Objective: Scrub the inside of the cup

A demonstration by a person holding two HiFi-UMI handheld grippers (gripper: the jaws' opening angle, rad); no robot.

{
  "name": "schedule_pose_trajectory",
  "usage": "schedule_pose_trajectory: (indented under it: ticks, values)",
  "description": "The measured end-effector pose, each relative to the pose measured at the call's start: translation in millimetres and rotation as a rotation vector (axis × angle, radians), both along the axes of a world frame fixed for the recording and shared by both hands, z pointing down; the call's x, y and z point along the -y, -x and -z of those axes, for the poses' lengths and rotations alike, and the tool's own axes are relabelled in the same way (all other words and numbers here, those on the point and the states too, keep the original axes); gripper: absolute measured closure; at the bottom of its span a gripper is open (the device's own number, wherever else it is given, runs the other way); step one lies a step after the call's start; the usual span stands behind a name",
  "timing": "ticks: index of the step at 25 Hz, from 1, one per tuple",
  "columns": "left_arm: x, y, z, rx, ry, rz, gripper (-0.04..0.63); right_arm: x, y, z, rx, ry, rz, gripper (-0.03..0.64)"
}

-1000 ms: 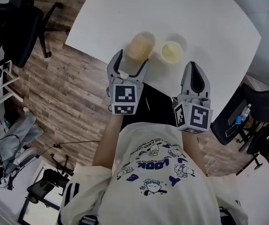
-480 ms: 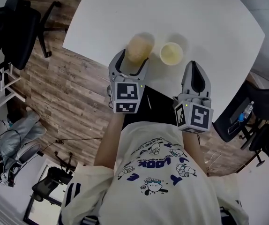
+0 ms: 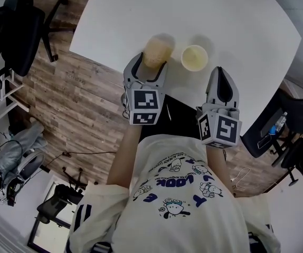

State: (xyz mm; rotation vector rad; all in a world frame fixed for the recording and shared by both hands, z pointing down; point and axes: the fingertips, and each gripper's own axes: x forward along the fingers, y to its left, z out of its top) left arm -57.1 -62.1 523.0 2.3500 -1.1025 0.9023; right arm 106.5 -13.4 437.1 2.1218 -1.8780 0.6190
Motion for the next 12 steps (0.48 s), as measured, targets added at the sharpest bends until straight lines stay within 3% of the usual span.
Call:
schedule_pose_trajectory:
  ticks: [12]
  values:
    - [1.1,-0.6,-2.9,0.051,-0.014,-0.017,0.305,1.5,0.2,-4.6,0.007,0.01,0.0,0.584]
